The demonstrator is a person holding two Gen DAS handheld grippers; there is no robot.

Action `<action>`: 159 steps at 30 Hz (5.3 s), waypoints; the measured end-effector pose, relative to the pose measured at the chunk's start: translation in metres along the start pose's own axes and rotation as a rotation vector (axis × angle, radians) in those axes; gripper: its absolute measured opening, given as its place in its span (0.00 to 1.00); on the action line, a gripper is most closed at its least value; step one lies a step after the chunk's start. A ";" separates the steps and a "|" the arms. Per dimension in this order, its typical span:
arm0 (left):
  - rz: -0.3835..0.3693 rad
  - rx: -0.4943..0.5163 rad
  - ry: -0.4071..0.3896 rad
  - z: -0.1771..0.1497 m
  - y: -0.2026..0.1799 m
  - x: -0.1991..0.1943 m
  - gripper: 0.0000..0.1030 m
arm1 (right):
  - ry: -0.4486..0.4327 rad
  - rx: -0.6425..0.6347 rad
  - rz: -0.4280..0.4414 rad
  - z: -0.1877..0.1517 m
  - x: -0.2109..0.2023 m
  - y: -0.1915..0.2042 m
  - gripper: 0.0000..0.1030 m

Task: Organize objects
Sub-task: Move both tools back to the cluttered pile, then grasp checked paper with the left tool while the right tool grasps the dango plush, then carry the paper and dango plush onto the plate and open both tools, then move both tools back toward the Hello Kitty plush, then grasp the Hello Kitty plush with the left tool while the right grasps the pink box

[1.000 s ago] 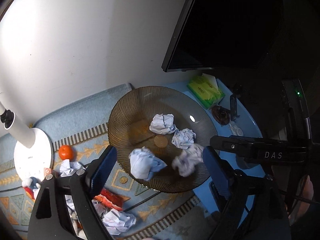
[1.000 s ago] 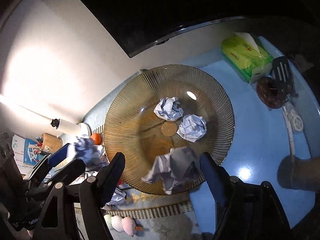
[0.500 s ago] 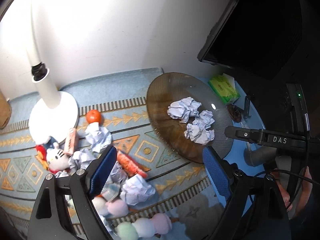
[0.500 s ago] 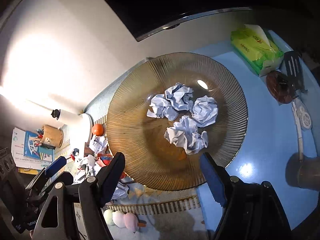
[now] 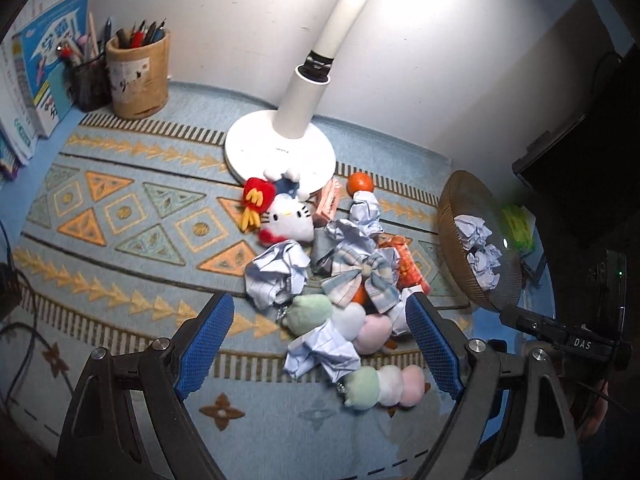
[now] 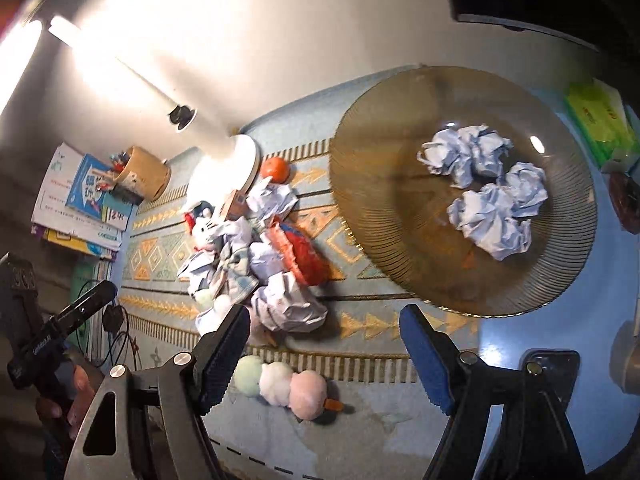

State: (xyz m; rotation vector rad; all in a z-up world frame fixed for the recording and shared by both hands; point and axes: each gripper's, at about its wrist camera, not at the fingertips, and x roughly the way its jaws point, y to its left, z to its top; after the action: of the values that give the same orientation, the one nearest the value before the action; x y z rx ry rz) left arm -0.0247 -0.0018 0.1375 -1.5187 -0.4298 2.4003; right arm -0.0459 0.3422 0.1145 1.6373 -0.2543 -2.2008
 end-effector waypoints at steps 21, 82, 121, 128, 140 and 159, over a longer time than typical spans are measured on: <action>0.029 0.006 0.246 -0.056 -0.003 0.108 0.85 | 0.267 -0.694 -0.026 -0.090 0.113 0.086 0.80; -0.105 0.506 0.105 0.068 -0.256 0.154 0.82 | -0.181 0.205 -0.311 0.104 -0.044 -0.157 0.72; 0.173 0.089 0.079 -0.018 -0.025 0.029 0.82 | 0.004 -0.076 -0.145 0.011 0.005 0.004 0.72; 0.170 0.002 0.099 -0.016 0.022 0.030 0.82 | 0.104 -0.135 -0.095 -0.005 0.053 0.049 0.72; 0.054 0.069 0.135 0.050 0.032 0.084 0.82 | 0.066 -0.114 -0.031 0.055 0.077 0.084 0.72; 0.009 0.111 0.244 0.069 0.016 0.161 0.63 | 0.236 -0.032 -0.043 0.132 0.204 0.129 0.53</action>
State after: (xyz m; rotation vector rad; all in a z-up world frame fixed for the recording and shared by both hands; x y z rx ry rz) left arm -0.1548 0.0367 0.0261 -1.7362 -0.2338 2.1684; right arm -0.1964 0.1309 0.0226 1.8797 -0.1190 -2.0055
